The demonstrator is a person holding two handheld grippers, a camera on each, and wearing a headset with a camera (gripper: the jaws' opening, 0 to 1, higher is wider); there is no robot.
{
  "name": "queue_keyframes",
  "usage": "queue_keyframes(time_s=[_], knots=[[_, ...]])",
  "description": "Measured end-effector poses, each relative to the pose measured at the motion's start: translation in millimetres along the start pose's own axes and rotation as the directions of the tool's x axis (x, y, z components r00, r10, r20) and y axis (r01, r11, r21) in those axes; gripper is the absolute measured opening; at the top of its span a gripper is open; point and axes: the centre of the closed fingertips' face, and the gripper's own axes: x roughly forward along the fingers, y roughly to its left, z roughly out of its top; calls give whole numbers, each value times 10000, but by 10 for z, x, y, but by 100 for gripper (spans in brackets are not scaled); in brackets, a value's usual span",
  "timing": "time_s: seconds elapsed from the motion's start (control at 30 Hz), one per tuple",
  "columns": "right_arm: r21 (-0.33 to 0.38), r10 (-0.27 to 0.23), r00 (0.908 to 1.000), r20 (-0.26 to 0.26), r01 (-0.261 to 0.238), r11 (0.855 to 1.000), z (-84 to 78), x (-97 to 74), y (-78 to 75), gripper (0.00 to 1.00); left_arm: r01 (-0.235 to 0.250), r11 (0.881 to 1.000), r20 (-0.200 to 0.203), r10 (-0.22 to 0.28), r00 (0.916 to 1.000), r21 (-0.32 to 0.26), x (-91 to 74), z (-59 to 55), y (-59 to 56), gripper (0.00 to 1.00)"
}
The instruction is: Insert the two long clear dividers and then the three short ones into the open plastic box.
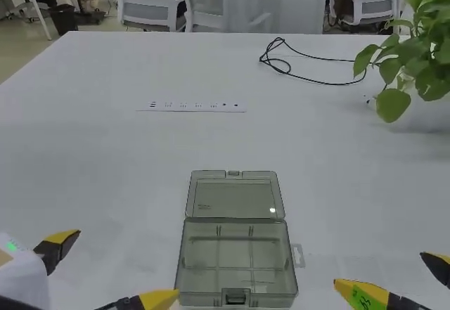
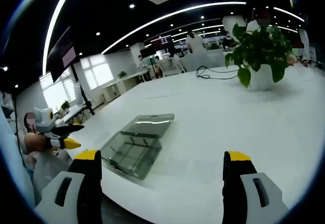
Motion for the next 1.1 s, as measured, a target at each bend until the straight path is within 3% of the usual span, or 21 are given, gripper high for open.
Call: queue_keyframes(time_s=[0.13, 0.17, 0.4, 0.67, 1.1], knots=[[-317, 73, 9999, -110, -77, 9995, 3, -14, -10, 100, 20, 10000, -113, -20, 9999, -66, 37, -24, 24, 100], [-378, 137, 9997, -185, -144, 9992, -5, -21, -2, 100, 98, 9995, -65, -100, 9999, -296, 41, -10, 22, 100], [-692, 197, 9992, -336, -220, 9974, -16, -36, 0, 100, -15, 9992, 59, 18, 10000, -412, 36, 60, 113, 100], [-654, 217, 9996, -172, -228, 9976, -2, -48, 29, 100, 15, 9999, -139, -13, 9999, 154, 6, 64, 119, 100], [-1175, 296, 9983, -502, -353, 9924, -76, -61, 33, 100, 53, 9998, -338, -46, 9994, 201, 3, 13, 90, 100]])
